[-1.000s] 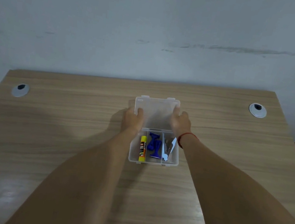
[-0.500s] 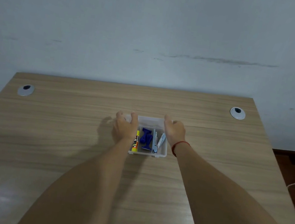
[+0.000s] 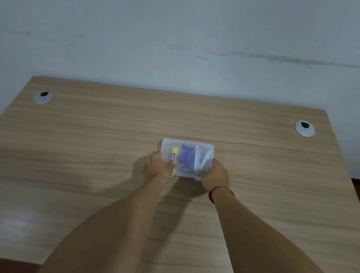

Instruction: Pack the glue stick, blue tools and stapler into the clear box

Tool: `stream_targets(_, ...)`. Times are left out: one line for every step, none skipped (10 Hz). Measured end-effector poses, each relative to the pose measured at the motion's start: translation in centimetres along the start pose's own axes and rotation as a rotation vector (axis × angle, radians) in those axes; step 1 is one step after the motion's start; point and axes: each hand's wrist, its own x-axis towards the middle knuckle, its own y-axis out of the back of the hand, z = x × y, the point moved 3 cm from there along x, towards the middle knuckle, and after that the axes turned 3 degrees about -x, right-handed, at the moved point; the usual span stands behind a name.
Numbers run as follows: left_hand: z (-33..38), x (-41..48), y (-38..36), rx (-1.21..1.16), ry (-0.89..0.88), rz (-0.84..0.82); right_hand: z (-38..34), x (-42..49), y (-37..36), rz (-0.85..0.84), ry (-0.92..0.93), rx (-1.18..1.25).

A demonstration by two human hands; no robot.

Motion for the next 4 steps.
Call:
stream_targets(0.1,0.5,0.3,0.013,-0.035,-0.009,0.2,0.3,0.1,-0.006,0.024,-0.011)
stream_targets(0.3,0.4,0.9,0.009,-0.049,-0.034,0.0,0.2,0.5,-0.014,0.026,-0.049)
stream_targets(0.0,-0.5,1.1,-0.022,-0.047,-0.047,0.0,-0.7,1.1,-0.003,0.018,-0.047)
stream_targets(-1.1,-1.9,0.7,-0.056,-0.02,-0.057,1.0,-2.0,0.7,-0.053,0.011,-0.051)
